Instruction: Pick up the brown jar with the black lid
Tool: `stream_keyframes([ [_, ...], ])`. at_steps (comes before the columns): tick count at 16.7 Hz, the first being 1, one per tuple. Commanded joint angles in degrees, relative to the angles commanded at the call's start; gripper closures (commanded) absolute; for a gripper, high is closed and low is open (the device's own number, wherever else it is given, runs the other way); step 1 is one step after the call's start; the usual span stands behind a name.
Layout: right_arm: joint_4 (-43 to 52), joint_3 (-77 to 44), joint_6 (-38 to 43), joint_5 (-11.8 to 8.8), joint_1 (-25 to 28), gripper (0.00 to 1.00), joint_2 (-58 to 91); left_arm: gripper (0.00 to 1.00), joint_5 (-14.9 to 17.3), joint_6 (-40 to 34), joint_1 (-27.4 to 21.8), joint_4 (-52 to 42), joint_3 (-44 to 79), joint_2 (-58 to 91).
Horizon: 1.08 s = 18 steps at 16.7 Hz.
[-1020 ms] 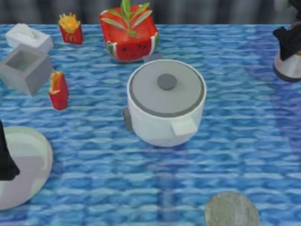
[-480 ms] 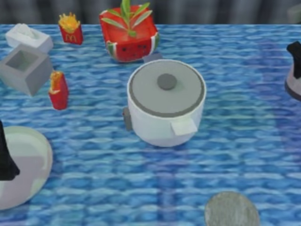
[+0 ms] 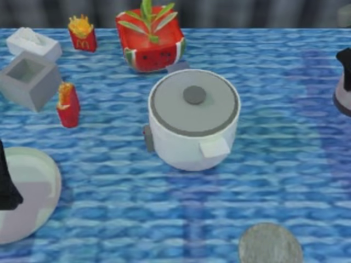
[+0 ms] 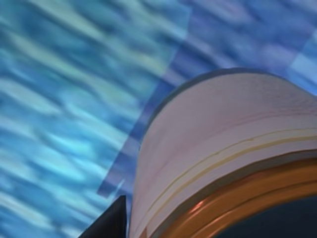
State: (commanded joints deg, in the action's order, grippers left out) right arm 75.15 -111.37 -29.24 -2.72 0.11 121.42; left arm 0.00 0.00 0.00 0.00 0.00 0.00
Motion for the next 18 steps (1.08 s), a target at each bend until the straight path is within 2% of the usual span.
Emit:
stream_keyframes([
  [2,-0.6,0.4,2.0,0.2,0.9,1.00,0.1,0.00,0.0,0.0,0.0,0.0,0.0,0.0],
  [5,-2.5,1.9,9.3,0.9,3.6,1.00,0.2,0.00,0.0,0.0,0.0,0.0,0.0,0.0],
  [13,-9.6,9.1,39.8,3.7,13.7,1.00,0.6,0.00,0.0,0.0,0.0,0.0,0.0,0.0],
  [16,-11.6,10.8,45.5,4.4,16.1,1.00,0.2,0.00,0.0,0.0,0.0,0.0,0.0,0.0],
  [18,-12.0,11.1,46.3,4.5,16.5,1.00,0.1,0.00,0.0,0.0,0.0,0.0,0.0,0.0],
])
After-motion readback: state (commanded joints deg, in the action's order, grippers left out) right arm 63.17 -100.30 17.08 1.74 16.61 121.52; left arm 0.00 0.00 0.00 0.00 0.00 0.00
